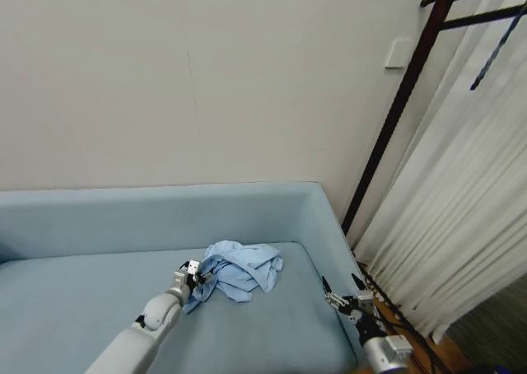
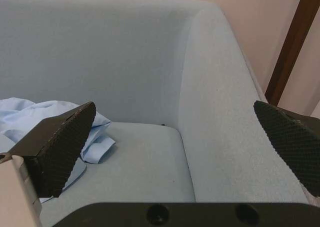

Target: Pick up the clothes from the sofa and hang them on the clothes hanger.

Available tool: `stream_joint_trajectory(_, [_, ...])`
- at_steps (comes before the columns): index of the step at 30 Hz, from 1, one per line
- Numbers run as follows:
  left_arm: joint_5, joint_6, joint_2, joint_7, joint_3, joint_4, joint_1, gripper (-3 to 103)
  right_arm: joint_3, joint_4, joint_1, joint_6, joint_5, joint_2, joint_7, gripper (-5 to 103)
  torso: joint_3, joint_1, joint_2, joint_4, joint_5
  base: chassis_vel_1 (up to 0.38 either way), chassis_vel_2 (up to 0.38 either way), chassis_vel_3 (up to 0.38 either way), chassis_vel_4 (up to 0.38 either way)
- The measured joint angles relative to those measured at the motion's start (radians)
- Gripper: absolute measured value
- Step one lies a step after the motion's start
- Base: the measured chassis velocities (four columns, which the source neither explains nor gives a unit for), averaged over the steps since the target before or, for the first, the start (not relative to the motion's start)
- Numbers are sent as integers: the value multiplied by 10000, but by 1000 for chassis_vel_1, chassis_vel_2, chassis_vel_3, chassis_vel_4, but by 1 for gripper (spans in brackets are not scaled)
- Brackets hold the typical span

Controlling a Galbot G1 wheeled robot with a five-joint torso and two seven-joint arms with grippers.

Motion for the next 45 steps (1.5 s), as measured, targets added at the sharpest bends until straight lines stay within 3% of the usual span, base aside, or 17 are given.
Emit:
stream_joint_trajectory(3, [79, 1, 0, -5, -60, -54, 78, 51, 2, -21, -3, 0, -17, -2, -26, 100, 0, 0, 0, 0, 0, 0, 0, 0, 0])
stream_joint_trajectory(6, [128, 2, 5, -14, -182, -257, 254, 35, -37, -29, -25, 0, -92, 27, -47, 100, 0, 0, -1, -1, -1, 0, 0, 0, 0])
stream_joint_trajectory(8, [131, 2, 10, -15, -209, -307, 310, 35, -65, -29, -27, 0, -116, 39, -50, 100, 0, 0, 0, -1, 0, 0, 0, 0, 0])
stream_joint_trajectory(12, [159, -23, 5, -1, -316, -365, 501, 13, -199, -29, 0, -5, -184, 37, -51, 100, 0, 0, 0, -1, -1, 0, 0, 0, 0])
stream_joint_trajectory(14, [166, -41, 3, 6, -344, -366, 537, 13, -243, -28, 21, -17, -191, 10, -50, 100, 0, 0, 0, -1, -2, 0, 0, 0, 0])
stream_joint_trajectory(17, [170, -84, 19, 26, -435, -414, 615, 1, -446, -86, 134, -61, -202, -146, -26, 100, 0, 0, 0, -1, -2, 0, 0, 0, 0])
stream_joint_trajectory(29, [107, -115, 450, -12, -845, -1368, 831, 0, -2140, -860, 1479, -425, -33, -1143, 226, 100, 0, 0, 0, 0, -1, 0, 0, 0, 0])
stream_joint_trajectory(35, [1, -76, 803, 4, -805, -1760, 736, 0, -3875, -1776, 2493, -525, 20, -1456, 379, 100, 1, 0, 0, -1, -1, 0, 0, 0, 0])
stream_joint_trajectory(38, [-87, -60, 992, -2, -611, -1877, 576, 0, -5049, -2753, 3032, -461, -313, -1382, 487, 101, 1, 0, -1, -1, -3, 0, 0, 0, 0])
stream_joint_trajectory(45, [-100, -48, 1000, 2, -412, -1897, 288, 0, -6143, -4641, 4138, -178, -892, -475, 989, 95, 1, 0, 0, -1, -3, 0, 0, 0, 0])
